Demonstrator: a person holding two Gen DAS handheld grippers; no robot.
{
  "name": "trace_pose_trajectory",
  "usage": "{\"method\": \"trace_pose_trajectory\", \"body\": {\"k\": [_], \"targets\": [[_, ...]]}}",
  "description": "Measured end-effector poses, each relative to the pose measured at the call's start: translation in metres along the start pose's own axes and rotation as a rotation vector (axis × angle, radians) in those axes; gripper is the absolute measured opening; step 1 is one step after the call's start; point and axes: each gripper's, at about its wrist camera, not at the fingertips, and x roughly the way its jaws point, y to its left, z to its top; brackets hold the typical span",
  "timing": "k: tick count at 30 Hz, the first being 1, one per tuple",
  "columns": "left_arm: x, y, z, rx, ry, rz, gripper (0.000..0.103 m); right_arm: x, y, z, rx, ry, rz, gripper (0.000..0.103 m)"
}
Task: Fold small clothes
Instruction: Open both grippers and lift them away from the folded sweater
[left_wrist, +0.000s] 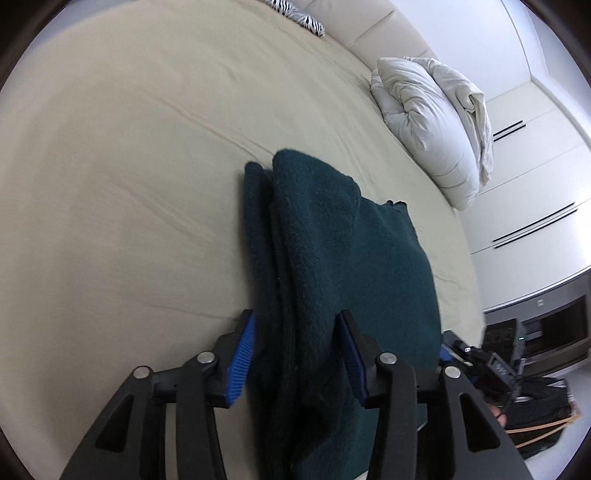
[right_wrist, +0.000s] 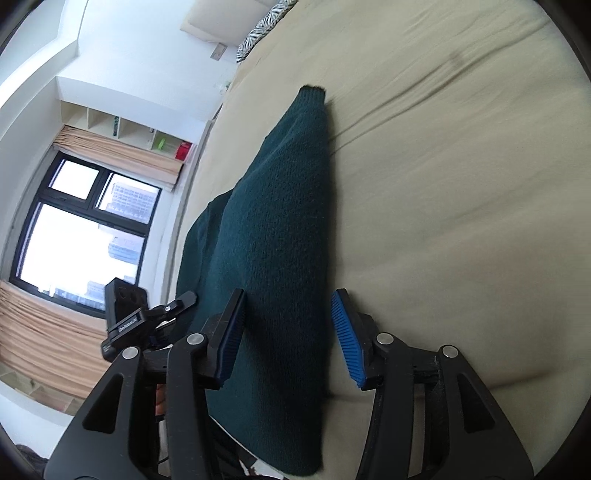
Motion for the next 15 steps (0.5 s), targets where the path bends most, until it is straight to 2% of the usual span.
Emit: {"method": "trace_pose_trajectory", "body": {"k": [3, 5, 8, 10, 11, 12, 13, 15], "targets": [[-0.025, -0.009, -0.007, 0.049, -0.089, 0.093, 0.049, -0.021, 0.005, -0.001, -0.03, -0.061, -0.125, 0.047], [-0.044, -0.019, -0.012, 0.096, -0.168, 0.144, 0.053, -0.035, 0.01, -0.001, -0.046, -0.104, -0.195, 0.048], [-0.077, -0.045, -0.021, 0.2, -0.32, 0.225, 0.074, -0.057, 0.027, 0.0, -0.111, -0.192, -0.272, 0.048], [-0.099, -0.065, -0.029, 0.276, -0.443, 0.293, 0.097, -0.069, 0.049, -0.002, -0.182, -0.269, -0.327, 0.048], [-0.108, -0.073, -0.032, 0.305, -0.498, 0.32, 0.103, -0.075, 0.061, -0.003, -0.22, -0.308, -0.349, 0.049], [-0.117, -0.082, -0.035, 0.334, -0.557, 0.34, 0.103, -0.08, 0.074, -0.004, -0.258, -0.345, -0.373, 0.049], [-0.127, -0.092, -0.041, 0.374, -0.627, 0.36, 0.103, -0.085, 0.084, -0.005, -0.295, -0.38, -0.397, 0.052], [-0.137, -0.106, -0.046, 0.425, -0.704, 0.394, 0.103, -0.095, 0.108, -0.011, -0.364, -0.467, -0.435, 0.071]]}}
